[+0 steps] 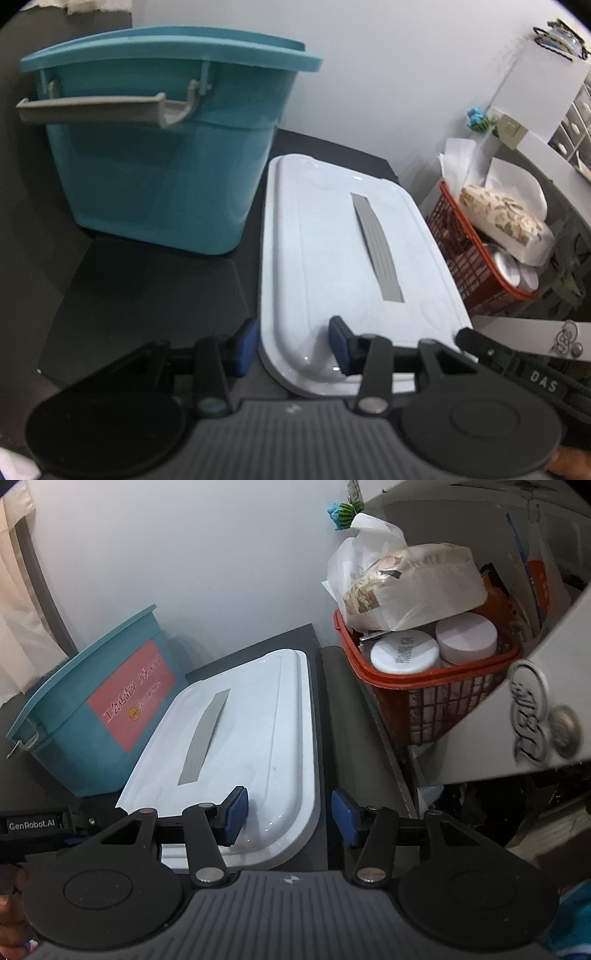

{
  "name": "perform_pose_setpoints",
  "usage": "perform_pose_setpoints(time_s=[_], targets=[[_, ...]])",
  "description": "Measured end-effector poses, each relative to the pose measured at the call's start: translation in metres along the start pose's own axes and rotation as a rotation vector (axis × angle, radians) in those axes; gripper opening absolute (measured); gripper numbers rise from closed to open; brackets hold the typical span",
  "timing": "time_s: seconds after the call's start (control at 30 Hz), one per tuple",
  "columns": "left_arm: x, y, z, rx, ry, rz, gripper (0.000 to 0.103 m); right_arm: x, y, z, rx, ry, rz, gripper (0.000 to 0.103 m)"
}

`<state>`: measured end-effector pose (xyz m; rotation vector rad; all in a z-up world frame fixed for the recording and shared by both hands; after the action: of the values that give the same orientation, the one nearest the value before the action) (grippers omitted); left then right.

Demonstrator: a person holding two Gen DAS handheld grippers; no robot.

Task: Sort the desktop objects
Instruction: 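Move the right tool toward the edge of the white lidded box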

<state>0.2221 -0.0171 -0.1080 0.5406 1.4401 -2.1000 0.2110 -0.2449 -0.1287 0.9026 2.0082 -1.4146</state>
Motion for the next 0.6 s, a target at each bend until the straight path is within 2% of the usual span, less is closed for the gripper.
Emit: perform_pose_setpoints(time_s=[0.6], targets=[[0.019,-0.036,-0.002,-0.009,0.045,-0.02,0.044,0.024,-0.028,-0.007,-0.005,-0.031,-0.055,0.055]])
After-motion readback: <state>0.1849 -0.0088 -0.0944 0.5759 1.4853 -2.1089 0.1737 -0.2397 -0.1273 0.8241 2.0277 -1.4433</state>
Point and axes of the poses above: each gripper's, at about its wrist camera, not at the fingertips, and y roughly the way its jaws point, z to its right, x to its underside, the point moved 9 cm from there along y, roughly the way its jaws point, and after that the axes turned 2 degrees about -y, right-handed, at the moved point
